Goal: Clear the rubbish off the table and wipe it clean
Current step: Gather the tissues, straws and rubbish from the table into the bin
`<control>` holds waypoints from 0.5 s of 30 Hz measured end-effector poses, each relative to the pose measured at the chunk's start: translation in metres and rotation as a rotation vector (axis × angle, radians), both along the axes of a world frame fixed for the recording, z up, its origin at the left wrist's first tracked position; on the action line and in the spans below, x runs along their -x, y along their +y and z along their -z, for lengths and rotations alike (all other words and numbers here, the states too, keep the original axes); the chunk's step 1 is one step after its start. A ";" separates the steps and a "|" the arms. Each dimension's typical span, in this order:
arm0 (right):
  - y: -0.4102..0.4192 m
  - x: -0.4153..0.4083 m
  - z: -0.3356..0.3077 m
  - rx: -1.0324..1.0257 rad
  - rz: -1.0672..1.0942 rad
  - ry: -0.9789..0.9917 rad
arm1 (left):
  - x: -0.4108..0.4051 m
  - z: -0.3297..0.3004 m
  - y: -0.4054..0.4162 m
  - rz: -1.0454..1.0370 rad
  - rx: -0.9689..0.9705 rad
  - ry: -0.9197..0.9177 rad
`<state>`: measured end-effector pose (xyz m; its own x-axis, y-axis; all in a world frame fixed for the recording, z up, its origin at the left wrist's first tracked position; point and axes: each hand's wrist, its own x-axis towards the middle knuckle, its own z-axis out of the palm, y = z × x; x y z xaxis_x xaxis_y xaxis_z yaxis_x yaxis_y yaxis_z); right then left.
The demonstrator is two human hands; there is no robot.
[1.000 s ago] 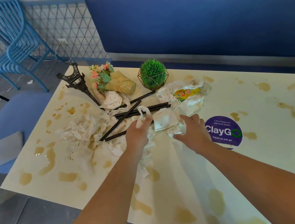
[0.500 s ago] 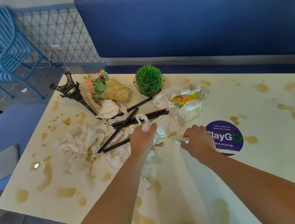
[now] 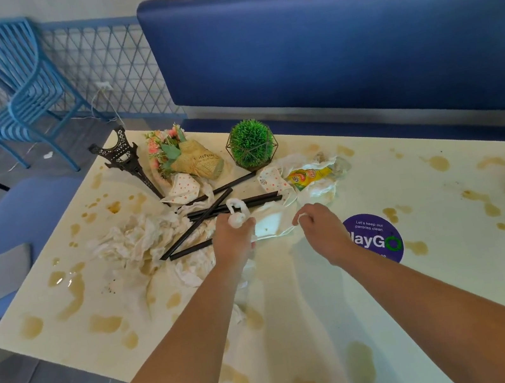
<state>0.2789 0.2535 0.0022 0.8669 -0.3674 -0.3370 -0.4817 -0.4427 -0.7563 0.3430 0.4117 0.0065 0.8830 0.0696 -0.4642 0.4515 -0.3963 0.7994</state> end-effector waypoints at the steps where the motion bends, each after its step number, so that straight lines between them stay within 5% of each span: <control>1: 0.001 -0.002 -0.002 -0.021 0.009 0.009 | -0.001 -0.002 0.003 -0.014 -0.028 -0.004; 5: 0.012 -0.011 -0.008 -0.062 -0.041 0.098 | -0.004 -0.011 0.021 -0.044 -0.094 0.045; 15: 0.081 -0.048 -0.013 0.328 -0.270 0.106 | -0.038 -0.013 0.086 0.114 -0.367 -0.115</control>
